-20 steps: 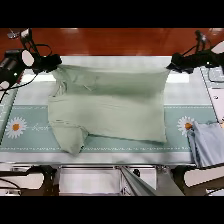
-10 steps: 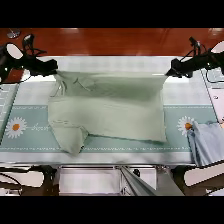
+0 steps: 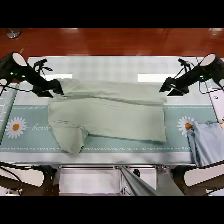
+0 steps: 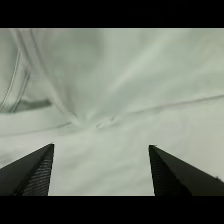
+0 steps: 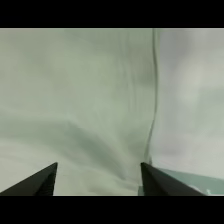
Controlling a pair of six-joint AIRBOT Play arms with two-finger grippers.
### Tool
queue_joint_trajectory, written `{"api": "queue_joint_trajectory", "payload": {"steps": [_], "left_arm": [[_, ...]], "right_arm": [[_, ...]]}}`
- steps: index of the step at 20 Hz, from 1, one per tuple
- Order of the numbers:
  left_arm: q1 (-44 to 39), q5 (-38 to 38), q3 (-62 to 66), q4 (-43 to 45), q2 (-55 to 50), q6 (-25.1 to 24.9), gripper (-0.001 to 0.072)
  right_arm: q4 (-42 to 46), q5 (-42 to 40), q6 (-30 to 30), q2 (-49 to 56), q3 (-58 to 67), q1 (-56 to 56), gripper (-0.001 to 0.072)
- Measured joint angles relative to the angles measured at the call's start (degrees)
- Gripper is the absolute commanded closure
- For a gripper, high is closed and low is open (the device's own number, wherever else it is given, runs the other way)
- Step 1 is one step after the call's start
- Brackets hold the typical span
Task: Fold the shirts.
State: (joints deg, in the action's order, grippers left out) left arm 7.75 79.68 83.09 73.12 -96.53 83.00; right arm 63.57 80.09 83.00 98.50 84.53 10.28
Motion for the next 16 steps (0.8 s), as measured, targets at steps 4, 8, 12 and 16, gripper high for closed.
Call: {"api": "queue_joint_trajectory", "payload": {"steps": [4,8,12,16], "left_arm": [[4.1,6.4,-0.5,0.8,4.3,1.3,0.0005],[10.8,8.7,-13.0,-1.8,13.6,0.5,0.0005],[19.7,5.2,-32.1,-6.4,22.5,-2.1,0.0005],[27.5,0.3,-43.3,-11.5,26.5,-6.9,0.0005]], "right_arm": [[2.4,4.9,0.8,-6.1,1.0,3.9,0.0095],[5.5,1.7,-0.1,-17.9,-13.7,9.2,0.0095],[-3.7,-5.6,-5.4,-30.8,-34.9,12.0,0.0095],[-12.8,-9.7,-10.0,-40.0,-48.5,12.8,0.0095]]}}
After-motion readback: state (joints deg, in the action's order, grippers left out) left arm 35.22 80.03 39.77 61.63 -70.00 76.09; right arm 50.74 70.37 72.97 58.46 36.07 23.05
